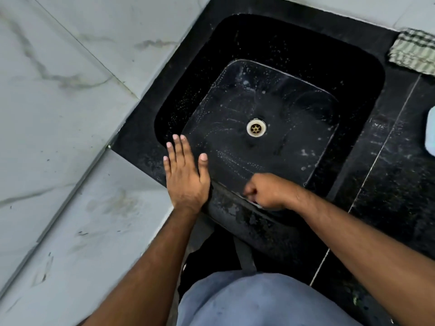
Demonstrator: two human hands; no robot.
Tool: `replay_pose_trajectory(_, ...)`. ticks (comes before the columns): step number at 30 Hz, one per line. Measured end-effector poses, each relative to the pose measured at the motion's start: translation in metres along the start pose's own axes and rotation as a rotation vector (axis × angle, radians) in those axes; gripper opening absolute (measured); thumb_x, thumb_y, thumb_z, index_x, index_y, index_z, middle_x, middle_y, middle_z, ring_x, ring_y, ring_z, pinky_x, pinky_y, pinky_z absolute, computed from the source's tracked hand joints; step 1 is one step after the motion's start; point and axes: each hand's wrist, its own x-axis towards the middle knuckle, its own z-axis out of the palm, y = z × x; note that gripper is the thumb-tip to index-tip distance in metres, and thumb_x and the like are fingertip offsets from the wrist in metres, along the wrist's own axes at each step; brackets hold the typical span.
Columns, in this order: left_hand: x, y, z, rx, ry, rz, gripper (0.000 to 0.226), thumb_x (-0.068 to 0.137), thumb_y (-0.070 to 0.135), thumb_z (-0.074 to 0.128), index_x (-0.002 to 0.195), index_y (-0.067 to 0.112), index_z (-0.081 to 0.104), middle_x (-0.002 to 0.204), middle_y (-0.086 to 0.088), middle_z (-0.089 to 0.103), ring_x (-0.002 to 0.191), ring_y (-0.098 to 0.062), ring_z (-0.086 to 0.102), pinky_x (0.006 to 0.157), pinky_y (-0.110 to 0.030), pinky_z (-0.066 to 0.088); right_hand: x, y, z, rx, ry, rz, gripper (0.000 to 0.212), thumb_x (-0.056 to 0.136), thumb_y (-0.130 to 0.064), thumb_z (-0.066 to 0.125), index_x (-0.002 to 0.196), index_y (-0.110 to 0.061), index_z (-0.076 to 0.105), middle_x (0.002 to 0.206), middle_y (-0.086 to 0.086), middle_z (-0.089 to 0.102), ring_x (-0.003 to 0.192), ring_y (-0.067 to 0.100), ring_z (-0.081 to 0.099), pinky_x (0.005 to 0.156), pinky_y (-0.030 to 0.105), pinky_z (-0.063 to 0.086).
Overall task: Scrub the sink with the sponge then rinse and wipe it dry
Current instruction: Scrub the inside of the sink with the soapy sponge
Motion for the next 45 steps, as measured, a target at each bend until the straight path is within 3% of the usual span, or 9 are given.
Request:
replay_pose_trajectory(4,0.003,0.001,0.004,-0.018,0.054,-0.092,0.070,0.103,0.050,0.009,0.160,0.010,0.003,0.168,-0.005,0.000,0.155,-0.019,-0.003,0.126,-0.039,0.002,0.033,-0.008,0.012,0.336,0.067,0.013,0.022,0.093,-0.014,0.059,0.106,-0.018,0.075,0.093,-0.010,0.070,0.087,0.006,0.061,0.072,0.020,0.043)
replay_pose_trajectory(9,0.003,0.000,0.006,0.008,0.078,-0.116,0.065,0.105,0.042,0.016,0.160,0.009,0.007,0.168,-0.007,0.005,0.155,-0.018,0.001,0.126,-0.038,0.006,0.029,0.022,0.017,-0.112,-0.252,0.158,0.032,0.090,-0.010,0.058,0.119,-0.014,0.071,0.114,0.008,0.071,0.102,0.025,0.067,0.078,0.026,0.050)
replay_pose_trajectory(15,0.005,0.000,0.008,0.056,0.060,-0.123,0.062,0.105,0.038,0.018,0.160,0.010,0.010,0.168,-0.007,0.006,0.155,-0.019,0.001,0.126,-0.036,0.004,0.046,-0.013,-0.006,0.312,0.151,-0.032,0.019,0.086,-0.022,0.074,0.105,-0.023,0.078,0.098,-0.010,0.076,0.080,-0.005,0.061,0.056,-0.003,0.032)
replay_pose_trajectory(22,0.005,0.001,0.006,0.053,0.055,-0.133,0.062,0.104,0.039,0.014,0.160,0.012,0.007,0.168,-0.003,0.003,0.155,-0.015,-0.002,0.126,-0.035,0.003,0.059,0.009,0.023,-0.078,-0.128,0.245,0.029,0.091,-0.007,0.060,0.119,-0.006,0.069,0.119,0.013,0.069,0.109,0.025,0.066,0.084,0.027,0.050)
replay_pose_trajectory(27,0.007,0.000,0.006,0.063,0.054,-0.136,0.062,0.104,0.037,0.016,0.160,0.011,0.008,0.168,-0.004,0.004,0.155,-0.016,-0.001,0.126,-0.035,0.003,0.065,-0.020,-0.014,0.225,0.072,0.010,0.010,0.086,-0.017,0.073,0.094,-0.020,0.078,0.063,-0.016,0.063,0.058,-0.001,0.059,0.047,0.001,0.035)
replay_pose_trajectory(30,0.007,0.001,0.005,0.055,0.045,-0.132,0.062,0.104,0.035,0.018,0.160,0.010,0.009,0.168,-0.005,0.004,0.155,-0.016,0.000,0.126,-0.036,0.004,0.087,-0.039,-0.010,0.272,0.237,-0.137,0.010,0.087,-0.016,0.070,0.092,-0.016,0.078,0.078,-0.005,0.074,0.078,0.008,0.068,0.062,0.013,0.045)
replay_pose_trajectory(37,0.006,0.000,0.003,0.057,0.032,-0.111,0.061,0.105,0.035,0.017,0.160,0.010,0.008,0.168,-0.005,0.003,0.155,-0.016,-0.003,0.126,-0.036,0.003,0.094,-0.021,0.012,-0.095,-0.071,0.196,0.026,0.092,-0.009,0.060,0.116,-0.005,0.070,0.119,0.014,0.070,0.113,0.027,0.065,0.091,0.032,0.051)
replay_pose_trajectory(42,0.008,0.000,0.003,0.053,0.016,-0.112,0.063,0.104,0.037,0.016,0.160,0.010,0.010,0.168,-0.005,0.003,0.155,-0.015,-0.003,0.126,-0.036,0.002,0.113,-0.071,-0.040,0.175,0.182,-0.112,0.025,0.081,-0.005,0.060,0.058,-0.016,0.058,0.067,0.004,0.065,0.065,0.018,0.059,0.058,0.026,0.042)
replay_pose_trajectory(45,0.007,0.000,0.001,0.041,0.012,-0.111,0.063,0.103,0.038,0.014,0.160,0.010,0.009,0.168,-0.004,0.003,0.155,-0.015,-0.004,0.126,-0.037,0.004,0.140,-0.073,-0.023,0.284,0.233,-0.189,0.017,0.081,-0.015,0.059,0.067,-0.012,0.068,0.071,0.005,0.069,0.066,0.013,0.060,0.059,0.025,0.040)
